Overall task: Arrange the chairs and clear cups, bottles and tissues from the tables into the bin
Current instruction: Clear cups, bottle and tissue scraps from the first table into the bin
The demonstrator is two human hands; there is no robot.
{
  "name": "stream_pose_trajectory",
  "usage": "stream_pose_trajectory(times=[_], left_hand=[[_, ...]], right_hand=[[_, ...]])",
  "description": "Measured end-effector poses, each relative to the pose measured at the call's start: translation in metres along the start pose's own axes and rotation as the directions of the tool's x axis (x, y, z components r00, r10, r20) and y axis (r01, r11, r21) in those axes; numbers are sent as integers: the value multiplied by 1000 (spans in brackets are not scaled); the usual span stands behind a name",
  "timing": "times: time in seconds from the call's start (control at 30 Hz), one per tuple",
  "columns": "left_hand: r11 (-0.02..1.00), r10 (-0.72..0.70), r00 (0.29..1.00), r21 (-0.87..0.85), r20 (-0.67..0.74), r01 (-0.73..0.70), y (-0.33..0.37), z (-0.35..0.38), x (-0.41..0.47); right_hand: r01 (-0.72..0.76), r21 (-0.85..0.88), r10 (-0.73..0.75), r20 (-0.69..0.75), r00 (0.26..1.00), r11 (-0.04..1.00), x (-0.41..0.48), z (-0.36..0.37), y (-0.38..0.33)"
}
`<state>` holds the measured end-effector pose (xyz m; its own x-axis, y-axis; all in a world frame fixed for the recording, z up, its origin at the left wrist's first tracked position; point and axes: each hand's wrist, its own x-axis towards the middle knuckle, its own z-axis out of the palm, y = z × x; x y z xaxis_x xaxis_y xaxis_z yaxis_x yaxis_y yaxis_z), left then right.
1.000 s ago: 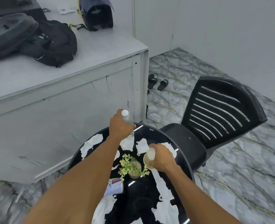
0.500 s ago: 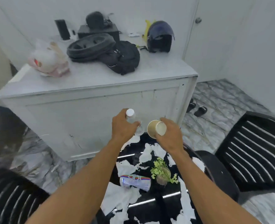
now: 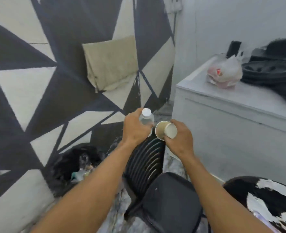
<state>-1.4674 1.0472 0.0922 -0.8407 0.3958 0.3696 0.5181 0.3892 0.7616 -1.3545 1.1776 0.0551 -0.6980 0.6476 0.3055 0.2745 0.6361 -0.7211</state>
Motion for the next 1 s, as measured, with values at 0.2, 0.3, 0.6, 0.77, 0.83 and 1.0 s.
stream_pose_trajectory(times=[0.2, 0.3, 0.6, 0.77, 0.83, 1.0], left_hand=[[957, -201, 966, 177, -165, 229, -113, -127, -7], [909, -319, 923, 205, -216, 362, -162, -161, -13], [750, -557, 781, 232, -283, 619, -279, -202, 26], [702, -633, 729, 206, -260, 682, -327, -197, 58], [688, -652, 716, 203, -248, 697, -345, -195, 68], [658, -694, 692, 212, -201, 722, -394, -195, 91]], right_hand=[[192, 81, -207, 266, 941, 978, -2, 145, -100], [218, 107, -243, 400, 884, 970, -2, 205, -121], [221, 60, -204, 664, 719, 973, 52, 348, -142], [230, -3, -154, 735, 660, 973, 80, 402, -141], [221, -27, -124, 758, 640, 975, 87, 421, -141], [189, -91, -46, 785, 617, 978, 101, 467, -142]])
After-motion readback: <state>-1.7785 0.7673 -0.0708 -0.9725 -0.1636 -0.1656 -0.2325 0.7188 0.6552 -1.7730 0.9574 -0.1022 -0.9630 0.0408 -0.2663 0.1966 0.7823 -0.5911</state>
